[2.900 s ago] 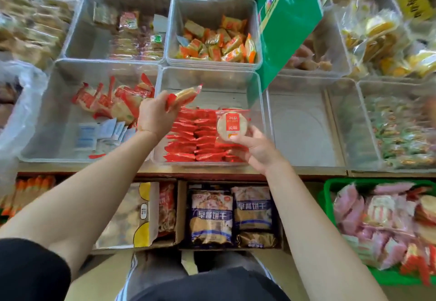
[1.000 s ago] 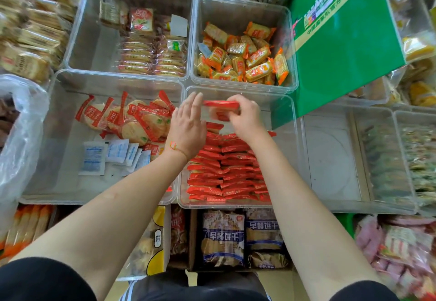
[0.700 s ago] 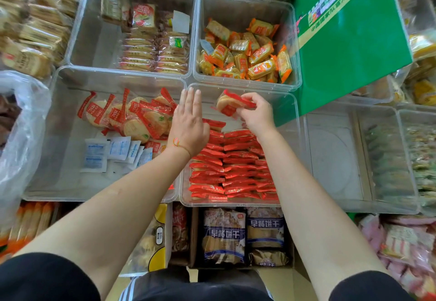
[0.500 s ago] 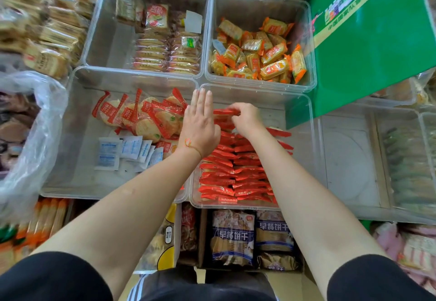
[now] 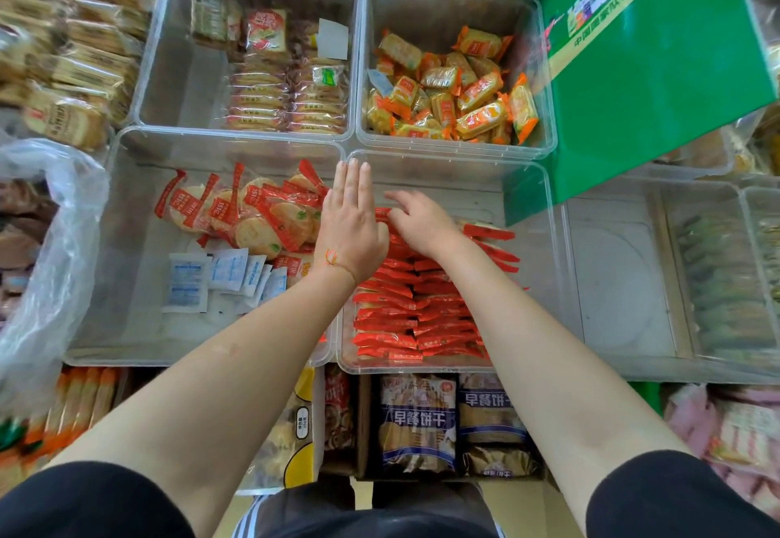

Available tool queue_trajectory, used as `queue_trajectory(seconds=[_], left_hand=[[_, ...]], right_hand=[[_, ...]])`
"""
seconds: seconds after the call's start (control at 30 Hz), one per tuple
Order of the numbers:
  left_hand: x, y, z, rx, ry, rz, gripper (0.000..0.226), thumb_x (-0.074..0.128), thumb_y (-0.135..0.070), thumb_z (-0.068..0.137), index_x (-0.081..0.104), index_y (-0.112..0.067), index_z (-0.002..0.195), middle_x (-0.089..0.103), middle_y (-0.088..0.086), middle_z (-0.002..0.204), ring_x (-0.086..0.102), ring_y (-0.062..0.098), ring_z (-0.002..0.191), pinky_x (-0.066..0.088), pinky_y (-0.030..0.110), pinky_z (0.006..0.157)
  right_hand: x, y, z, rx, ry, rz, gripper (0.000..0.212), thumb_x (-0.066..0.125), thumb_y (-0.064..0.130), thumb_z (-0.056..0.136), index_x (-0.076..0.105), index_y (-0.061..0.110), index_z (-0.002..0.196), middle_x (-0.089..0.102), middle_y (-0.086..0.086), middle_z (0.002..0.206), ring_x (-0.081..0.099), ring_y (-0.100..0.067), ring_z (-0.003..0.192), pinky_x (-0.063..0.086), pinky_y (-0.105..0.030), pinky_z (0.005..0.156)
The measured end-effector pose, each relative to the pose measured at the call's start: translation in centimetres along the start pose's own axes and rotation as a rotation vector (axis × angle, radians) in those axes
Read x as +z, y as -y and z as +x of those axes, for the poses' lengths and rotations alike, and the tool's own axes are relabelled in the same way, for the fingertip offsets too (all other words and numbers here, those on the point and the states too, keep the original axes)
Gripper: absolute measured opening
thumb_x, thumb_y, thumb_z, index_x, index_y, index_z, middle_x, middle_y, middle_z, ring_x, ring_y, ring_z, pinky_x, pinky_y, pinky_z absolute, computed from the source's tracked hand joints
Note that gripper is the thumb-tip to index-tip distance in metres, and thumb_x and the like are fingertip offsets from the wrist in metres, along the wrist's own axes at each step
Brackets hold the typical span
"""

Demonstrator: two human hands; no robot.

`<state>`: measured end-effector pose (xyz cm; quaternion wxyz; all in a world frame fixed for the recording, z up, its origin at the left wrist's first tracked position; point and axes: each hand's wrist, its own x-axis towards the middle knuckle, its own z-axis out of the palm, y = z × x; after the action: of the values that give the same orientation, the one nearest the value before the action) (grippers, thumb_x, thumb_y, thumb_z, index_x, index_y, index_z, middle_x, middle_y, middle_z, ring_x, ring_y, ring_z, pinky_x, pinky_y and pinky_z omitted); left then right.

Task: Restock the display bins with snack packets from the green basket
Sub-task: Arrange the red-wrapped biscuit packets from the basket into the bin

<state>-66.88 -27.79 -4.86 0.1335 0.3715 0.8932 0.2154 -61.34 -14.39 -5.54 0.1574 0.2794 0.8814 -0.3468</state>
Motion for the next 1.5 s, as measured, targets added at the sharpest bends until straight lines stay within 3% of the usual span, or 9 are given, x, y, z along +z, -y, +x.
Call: queue_trajectory(seconds=[0.17, 0.43, 0.57, 0.77, 0.97, 1.1, 1.2, 1.33, 1.5], left_hand=[[0.1, 0.1, 0.1, -0.002, -0.019, -0.020, 0.076, 0.040, -0.013, 0.088, 0.007, 0.000, 0.156, 0.002, 0.016, 0.164, -0.006, 0.028, 0.152, 0.006, 0.042, 0.124], [-0.6, -0.5, -1.1, 0.041, -0.041, 0.128, 0.064, 0.039, -0.031, 0.093, 0.026, -0.008, 0.152, 0.021, 0.013, 0.161, 0.010, 0.028, 0.151, 0.006, 0.048, 0.123], [-0.6, -5.7, -5.1, -0.058, -0.199, 0.095, 0.042, 0.040, -0.036, 0.090, 0.058, -0.010, 0.117, 0.063, 0.013, 0.116, 0.054, 0.032, 0.114, 0.033, 0.045, 0.099], [6.1, -20.9, -12.9, -0.101, -0.111, -0.077, 0.024, 0.052, -0.033, 0.092, 0.052, -0.018, 0.073, 0.069, 0.019, 0.091, 0.061, 0.039, 0.093, 0.037, 0.036, 0.066], [17.6, -37.0, -19.4, -0.247, 0.011, -0.214, 0.028, 0.051, -0.031, 0.090, 0.058, -0.011, 0.071, 0.068, 0.020, 0.088, 0.060, 0.039, 0.090, 0.035, 0.034, 0.066], [25.9, -43.4, -22.2, -0.322, 0.334, -0.220, 0.027, 0.052, -0.035, 0.091, 0.068, -0.016, 0.103, 0.069, 0.011, 0.108, 0.062, 0.032, 0.104, 0.044, 0.033, 0.077], [31.4, -45.4, -23.9, -0.524, 0.518, -0.246, 0.054, 0.056, -0.035, 0.092, 0.041, -0.009, 0.137, 0.057, 0.016, 0.131, 0.057, 0.036, 0.117, 0.048, 0.041, 0.094], [35.3, -46.2, -25.4, -0.748, 0.459, -0.227, 0.066, 0.060, -0.019, 0.089, 0.022, -0.011, 0.143, 0.056, 0.021, 0.129, 0.057, 0.040, 0.114, 0.048, 0.047, 0.095], [36.1, -45.3, -25.9, -0.753, 0.397, -0.167, 0.055, 0.058, -0.012, 0.088, 0.034, -0.017, 0.137, 0.062, 0.017, 0.118, 0.060, 0.039, 0.108, 0.045, 0.041, 0.082]], right_hand=[[1.7, 0.2, -1.0, -0.068, 0.008, -0.131, 0.054, 0.033, 0.043, 0.088, 0.051, 0.039, 0.138, 0.056, 0.006, 0.142, 0.047, -0.021, 0.133, 0.039, -0.048, 0.107], [0.4, -1.7, -10.4, -0.059, -0.470, 0.051, 0.033, 0.045, 0.010, 0.094, 0.066, 0.010, 0.119, 0.066, -0.006, 0.120, 0.056, -0.021, 0.115, 0.045, -0.037, 0.100], [0.8, -5.8, -17.9, -0.046, -0.607, 0.172, 0.024, 0.048, 0.006, 0.091, 0.071, 0.010, 0.088, 0.070, -0.001, 0.086, 0.061, -0.016, 0.081, 0.050, -0.031, 0.070], [-0.5, -16.7, -27.1, -0.035, -0.671, 0.348, 0.023, 0.050, 0.009, 0.086, 0.071, 0.013, 0.079, 0.064, 0.003, 0.065, 0.052, -0.010, 0.058, 0.035, -0.017, 0.054], [-3.1, -32.4, -36.1, 0.015, -0.488, 0.393, 0.022, 0.051, 0.014, 0.085, 0.072, 0.013, 0.086, 0.073, -0.006, 0.082, 0.063, -0.020, 0.078, 0.044, -0.030, 0.070], [-5.0, -43.7, -41.6, 0.232, -0.357, 0.274, 0.021, 0.048, 0.012, 0.092, 0.069, 0.012, 0.090, 0.070, -0.008, 0.088, 0.062, -0.027, 0.083, 0.047, -0.035, 0.069], [-5.7, -49.8, -44.4, 0.407, -0.379, 0.134, 0.018, 0.044, 0.016, 0.093, 0.062, 0.017, 0.097, 0.063, -0.006, 0.110, 0.058, -0.026, 0.097, 0.050, -0.036, 0.078], [-6.4, -54.6, -46.4, 0.560, -0.334, -0.156, 0.059, 0.055, 0.025, 0.089, 0.038, 0.016, 0.145, 0.037, -0.014, 0.148, 0.033, -0.033, 0.136, 0.033, -0.048, 0.109], [-6.0, -56.6, -47.1, 0.562, -0.281, -0.098, 0.082, 0.063, 0.034, 0.087, 0.018, 0.008, 0.151, 0.029, -0.022, 0.152, 0.032, -0.038, 0.139, 0.032, -0.046, 0.113]])
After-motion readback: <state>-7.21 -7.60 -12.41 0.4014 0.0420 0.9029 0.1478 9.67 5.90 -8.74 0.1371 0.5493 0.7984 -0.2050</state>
